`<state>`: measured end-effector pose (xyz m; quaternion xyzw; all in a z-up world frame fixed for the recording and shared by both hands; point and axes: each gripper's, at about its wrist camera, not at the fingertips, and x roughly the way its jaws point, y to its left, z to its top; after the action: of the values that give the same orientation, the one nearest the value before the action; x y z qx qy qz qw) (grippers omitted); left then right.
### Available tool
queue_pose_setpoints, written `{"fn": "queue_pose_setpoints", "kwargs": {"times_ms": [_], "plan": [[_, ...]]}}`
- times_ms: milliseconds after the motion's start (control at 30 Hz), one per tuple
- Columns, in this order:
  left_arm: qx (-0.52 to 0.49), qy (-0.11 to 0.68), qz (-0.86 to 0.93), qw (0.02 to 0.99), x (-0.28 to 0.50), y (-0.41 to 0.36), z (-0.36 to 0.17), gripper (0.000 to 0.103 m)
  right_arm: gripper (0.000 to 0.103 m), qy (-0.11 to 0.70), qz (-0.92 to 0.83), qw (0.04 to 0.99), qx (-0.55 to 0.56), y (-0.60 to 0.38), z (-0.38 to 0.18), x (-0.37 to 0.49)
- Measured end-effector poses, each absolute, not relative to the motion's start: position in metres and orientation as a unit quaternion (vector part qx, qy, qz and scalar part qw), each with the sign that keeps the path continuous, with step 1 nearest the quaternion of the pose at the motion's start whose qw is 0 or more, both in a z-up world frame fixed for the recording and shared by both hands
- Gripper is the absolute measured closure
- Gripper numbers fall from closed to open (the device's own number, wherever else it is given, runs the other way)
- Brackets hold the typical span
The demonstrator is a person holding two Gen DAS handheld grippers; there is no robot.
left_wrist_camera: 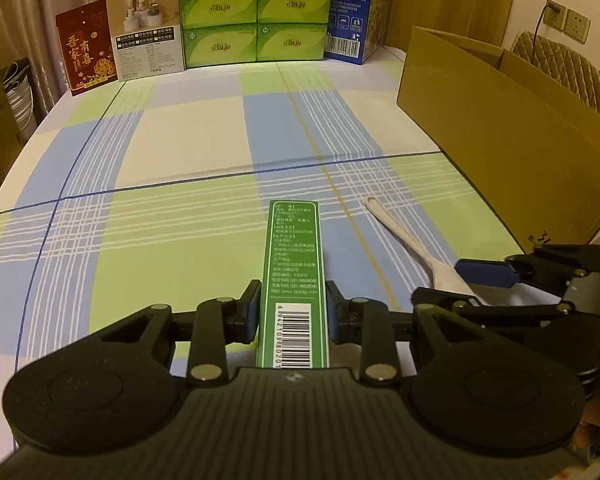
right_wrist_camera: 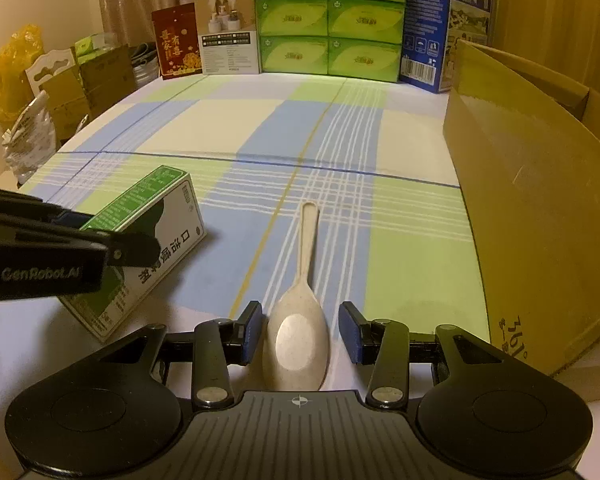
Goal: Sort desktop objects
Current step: 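Lift the green box and white spoon off the table with both tools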
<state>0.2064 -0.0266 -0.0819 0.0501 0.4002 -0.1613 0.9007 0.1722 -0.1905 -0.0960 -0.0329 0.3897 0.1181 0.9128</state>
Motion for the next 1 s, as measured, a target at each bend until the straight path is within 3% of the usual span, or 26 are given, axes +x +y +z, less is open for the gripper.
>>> {"fn": "queue_pose_setpoints", "kwargs": {"times_ms": [533,633,733,1000], "plan": [[0.052,0.412,-0.164,0.895,0.212,-0.029,-0.087,0.076,0.063,0.390,0.115,0.913,-0.042,-0.187,-0.096,0.163],[0.055,0.418,-0.161,0.892,0.213,-0.029,-0.089,0.077,0.064,0.390,0.115,0.913,-0.042,-0.187,-0.096,0.163],[0.057,0.419,-0.159,0.892,0.213,-0.029,-0.089,0.077,0.072,0.389,0.115,0.913,-0.044,-0.186,-0.096,0.163],[0.055,0.417,-0.155,0.894,0.212,-0.028,-0.087,0.078,0.073,0.381,0.111,0.917,-0.043,-0.187,-0.094,0.161]]}}
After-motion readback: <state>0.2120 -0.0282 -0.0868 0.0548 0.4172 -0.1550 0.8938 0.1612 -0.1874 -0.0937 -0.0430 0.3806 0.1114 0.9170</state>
